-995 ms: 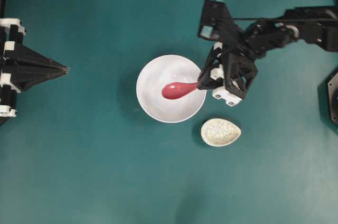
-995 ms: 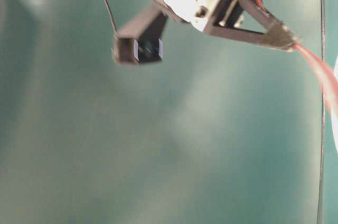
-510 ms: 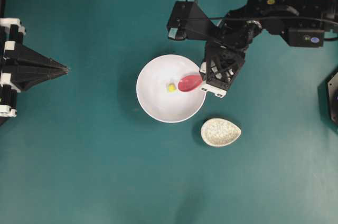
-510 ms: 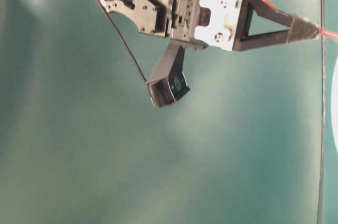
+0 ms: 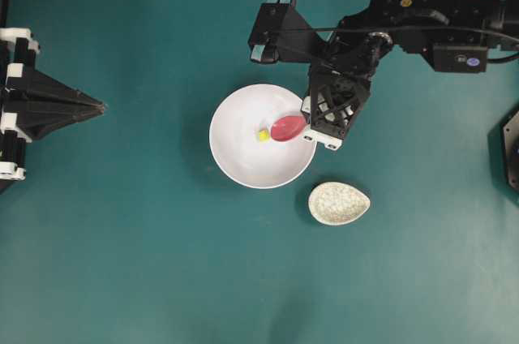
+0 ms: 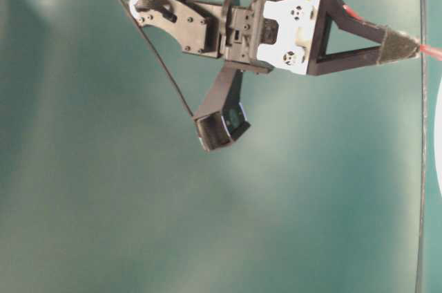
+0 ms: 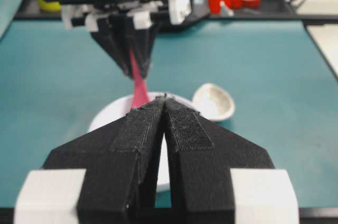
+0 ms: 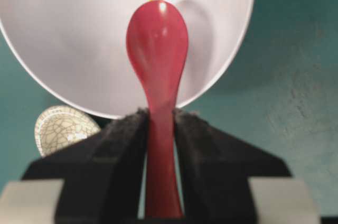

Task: Scoop the yellow hexagonal prism block from the bowl with a spoon using the right arm.
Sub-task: 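Lower the spoon bowl into the white bowl beside the yellow block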

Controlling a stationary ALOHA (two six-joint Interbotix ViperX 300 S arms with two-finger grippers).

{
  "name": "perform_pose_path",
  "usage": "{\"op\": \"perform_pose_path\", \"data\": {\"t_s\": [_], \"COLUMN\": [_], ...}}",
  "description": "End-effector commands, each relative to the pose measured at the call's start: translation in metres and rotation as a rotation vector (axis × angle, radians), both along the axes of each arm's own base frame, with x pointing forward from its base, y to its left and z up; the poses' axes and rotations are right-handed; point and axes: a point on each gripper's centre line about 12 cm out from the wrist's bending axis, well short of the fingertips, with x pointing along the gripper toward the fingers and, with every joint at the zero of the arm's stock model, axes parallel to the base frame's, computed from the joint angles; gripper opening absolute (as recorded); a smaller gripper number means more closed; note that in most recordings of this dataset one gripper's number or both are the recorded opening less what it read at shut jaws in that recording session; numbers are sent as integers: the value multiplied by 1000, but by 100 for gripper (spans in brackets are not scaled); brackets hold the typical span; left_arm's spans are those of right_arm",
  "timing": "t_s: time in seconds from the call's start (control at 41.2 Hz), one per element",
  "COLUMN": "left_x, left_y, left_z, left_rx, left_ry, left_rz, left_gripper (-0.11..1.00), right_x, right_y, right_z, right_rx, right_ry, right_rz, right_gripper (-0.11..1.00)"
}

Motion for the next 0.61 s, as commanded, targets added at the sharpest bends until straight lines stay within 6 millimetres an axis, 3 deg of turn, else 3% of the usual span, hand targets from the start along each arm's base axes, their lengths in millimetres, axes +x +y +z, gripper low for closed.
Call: {"op": "perform_pose_path", "data": {"t_s": [0.0, 0.583], "left_x": [3, 3], "left_y": [0, 0], "left_z": [8, 9], "left_rx": [5, 5], "left_ry": [-23, -37], "left_rz": [1, 1], "left_gripper": [0, 0], "right_x": [5, 14], "right_y": [0, 6], "right_z": [12, 0], "right_rx": [-10, -17], "right_ry": [-34, -15], "right_rz": [4, 39], "right_gripper": [23, 23]}}
